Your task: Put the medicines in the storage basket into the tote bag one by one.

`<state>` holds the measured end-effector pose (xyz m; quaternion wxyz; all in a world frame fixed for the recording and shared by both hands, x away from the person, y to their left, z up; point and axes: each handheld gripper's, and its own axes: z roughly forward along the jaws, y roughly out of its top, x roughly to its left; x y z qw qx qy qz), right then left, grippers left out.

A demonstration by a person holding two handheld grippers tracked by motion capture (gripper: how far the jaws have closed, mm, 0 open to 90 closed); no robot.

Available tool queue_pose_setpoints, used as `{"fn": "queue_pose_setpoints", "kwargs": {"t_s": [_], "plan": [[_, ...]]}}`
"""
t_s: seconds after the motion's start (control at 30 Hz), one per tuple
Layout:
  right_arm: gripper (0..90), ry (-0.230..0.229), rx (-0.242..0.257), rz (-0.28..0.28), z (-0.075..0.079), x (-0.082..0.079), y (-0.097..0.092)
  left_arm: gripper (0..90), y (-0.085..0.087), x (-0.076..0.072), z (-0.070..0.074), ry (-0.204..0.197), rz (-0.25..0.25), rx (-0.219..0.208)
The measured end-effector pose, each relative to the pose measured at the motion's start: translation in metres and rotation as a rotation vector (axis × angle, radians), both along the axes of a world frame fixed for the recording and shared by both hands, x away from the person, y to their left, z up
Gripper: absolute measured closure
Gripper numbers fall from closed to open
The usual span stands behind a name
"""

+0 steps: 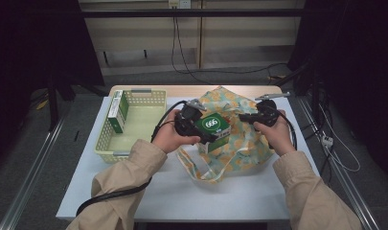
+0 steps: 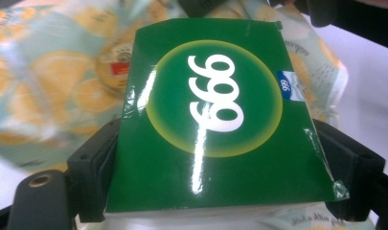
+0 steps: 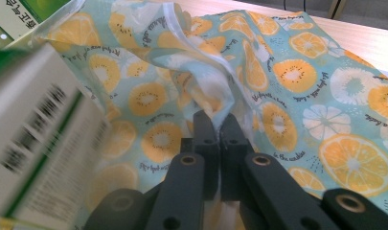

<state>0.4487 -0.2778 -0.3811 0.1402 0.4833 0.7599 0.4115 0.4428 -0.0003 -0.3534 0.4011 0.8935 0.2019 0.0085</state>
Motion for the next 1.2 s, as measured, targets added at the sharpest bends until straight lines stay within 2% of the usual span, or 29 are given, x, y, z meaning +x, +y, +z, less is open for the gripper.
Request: {"fn": "queue_pose_setpoints", "kwargs": {"t_s": [0.2, 0.27, 0.37, 0.6, 0.63, 0.7, 0.9, 0.97, 1.03, 1.13, 1.17, 1.2], "plan": [[88.9, -0.006, 0.006, -0.001, 0.002, -0.001, -0.002, 16.3, -0.025, 0.001, -0.022, 0.008, -0.021, 0.027], [89.0, -0.006, 0.003, 0.002, 0.003, -0.001, -0.002, 16.3, -0.033, 0.003, -0.028, 0.019, -0.021, 0.015], [89.0, -0.008, 0.004, 0.003, 0.005, -0.002, -0.002, 16.3, -0.042, 0.008, -0.035, 0.001, -0.012, 0.036], [89.0, -0.016, 0.011, 0.010, 0.009, -0.004, -0.001, 16.2, -0.051, 0.023, -0.049, 0.005, 0.044, 0.026], [88.9, -0.018, 0.015, 0.010, 0.009, -0.004, -0.001, 16.2, -0.051, 0.024, -0.050, 0.002, 0.051, 0.033], [88.9, -0.018, 0.012, 0.010, 0.009, -0.004, -0.002, 16.2, -0.054, 0.026, -0.053, 0.008, 0.061, 0.020], [88.9, -0.023, 0.015, 0.008, 0.009, -0.004, -0.002, 16.1, -0.061, 0.033, -0.058, -0.010, 0.058, 0.041], [89.0, -0.023, 0.016, 0.007, 0.009, -0.004, -0.002, 16.0, -0.064, 0.036, -0.060, -0.007, 0.078, 0.024], [89.0, -0.020, 0.018, 0.008, 0.009, -0.004, -0.001, 16.0, -0.066, 0.040, -0.060, -0.025, 0.103, 0.035], [89.0, -0.018, 0.014, 0.009, 0.009, -0.004, -0.001, 16.0, -0.067, 0.048, -0.061, -0.034, 0.114, 0.045], [89.0, -0.018, 0.014, 0.009, 0.009, -0.004, -0.001, 16.0, -0.068, 0.051, -0.062, -0.035, 0.139, 0.031], [89.0, -0.015, 0.014, 0.007, 0.009, -0.004, -0.001, 16.0, -0.067, 0.054, -0.061, -0.035, 0.149, 0.038]]}}
